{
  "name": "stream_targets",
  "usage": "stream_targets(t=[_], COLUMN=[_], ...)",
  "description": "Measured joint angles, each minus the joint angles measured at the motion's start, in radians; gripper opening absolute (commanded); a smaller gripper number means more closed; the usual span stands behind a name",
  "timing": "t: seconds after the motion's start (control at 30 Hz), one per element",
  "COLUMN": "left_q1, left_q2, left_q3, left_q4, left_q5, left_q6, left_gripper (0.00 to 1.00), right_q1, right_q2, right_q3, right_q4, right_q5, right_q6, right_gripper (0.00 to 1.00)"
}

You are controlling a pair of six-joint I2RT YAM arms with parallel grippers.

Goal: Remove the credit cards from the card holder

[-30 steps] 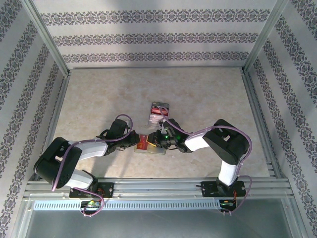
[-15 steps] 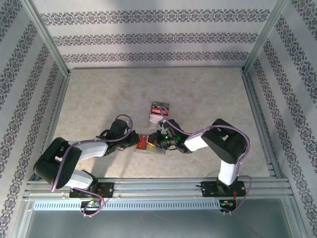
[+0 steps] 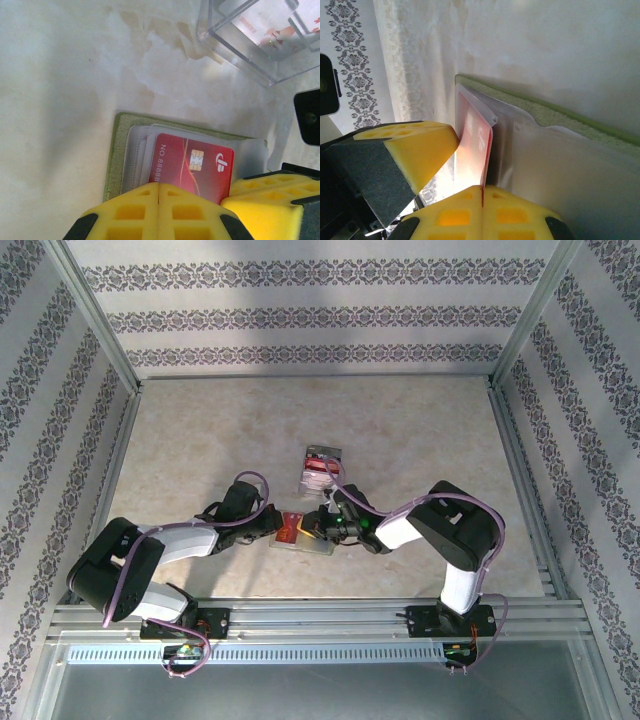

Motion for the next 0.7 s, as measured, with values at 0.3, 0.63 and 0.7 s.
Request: stream_targets(t=[0.3,0.63,0.7], left_q1=[-0.010,-0.010,-0.010], left_q2=[0.000,-0.016,-0.016], left_q3=[0.001,0.005,0.005], left_q4=[-0.007,-0.046,-0.047], left_q5=[0.014,0.012,0.012], left_q6=[0.000,0.003,0.004], left_gripper=[0.00,0.00,0.00], right_q1=[-0.008,-0.008,-0.012], right_q2=[-0.022,-0.023,-0.023], right_q3=[-0.035,-0.047,-0.051], right_q4=[0.014,0.025,0.028], right_q5=[-0.011,-0.015,-0.018], right_q6=[0.000,0.000,0.000], right_gripper=[0.03,0.03,0.03])
